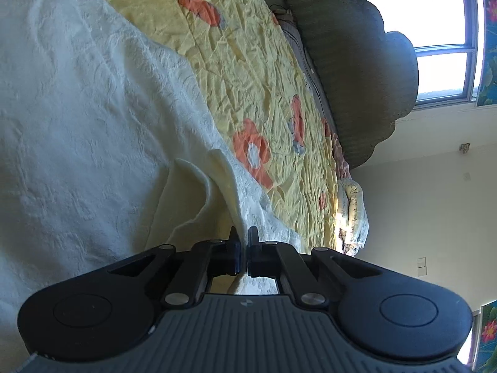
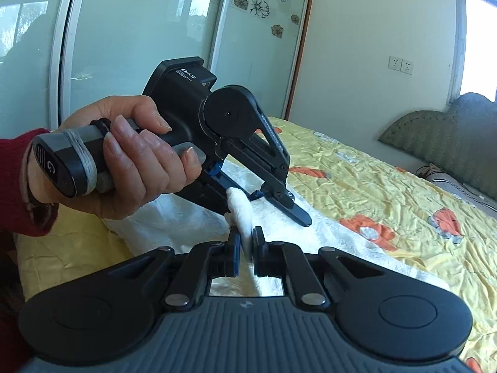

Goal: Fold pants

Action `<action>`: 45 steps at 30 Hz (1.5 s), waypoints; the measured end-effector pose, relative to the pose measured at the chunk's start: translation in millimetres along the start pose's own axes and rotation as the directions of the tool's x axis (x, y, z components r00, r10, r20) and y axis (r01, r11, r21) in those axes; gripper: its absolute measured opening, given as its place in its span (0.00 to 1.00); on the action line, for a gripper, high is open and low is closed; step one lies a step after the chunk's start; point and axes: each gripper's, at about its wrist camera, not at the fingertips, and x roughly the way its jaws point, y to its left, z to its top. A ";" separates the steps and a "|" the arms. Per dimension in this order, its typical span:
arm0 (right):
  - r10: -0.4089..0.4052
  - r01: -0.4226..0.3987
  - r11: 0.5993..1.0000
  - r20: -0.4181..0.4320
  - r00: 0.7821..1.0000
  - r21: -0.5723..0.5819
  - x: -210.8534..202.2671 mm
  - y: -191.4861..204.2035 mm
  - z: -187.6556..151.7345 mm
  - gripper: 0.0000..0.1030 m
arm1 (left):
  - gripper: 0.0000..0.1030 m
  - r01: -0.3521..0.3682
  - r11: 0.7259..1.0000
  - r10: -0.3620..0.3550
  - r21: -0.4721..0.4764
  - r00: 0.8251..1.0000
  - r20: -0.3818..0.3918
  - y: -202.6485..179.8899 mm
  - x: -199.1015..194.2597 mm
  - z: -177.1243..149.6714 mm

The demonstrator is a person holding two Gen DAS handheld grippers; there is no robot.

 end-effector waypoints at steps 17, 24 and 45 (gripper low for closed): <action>0.069 -0.068 0.974 0.002 0.998 0.214 -5.0 -46.7 12.3 0.11 | 0.02 -0.198 0.959 0.183 0.201 0.979 0.092 3.4 -4.2 -17.8; 0.074 -0.017 0.956 -0.184 0.980 0.293 52.4 -37.6 -11.9 0.10 | 0.02 -0.236 0.937 0.209 0.257 0.970 0.126 -2.7 -7.8 -24.8; 0.069 -0.028 0.957 -0.133 0.989 0.288 57.4 -27.0 -14.6 0.11 | 0.12 -0.219 0.934 0.194 0.283 0.974 0.114 -9.4 4.4 11.0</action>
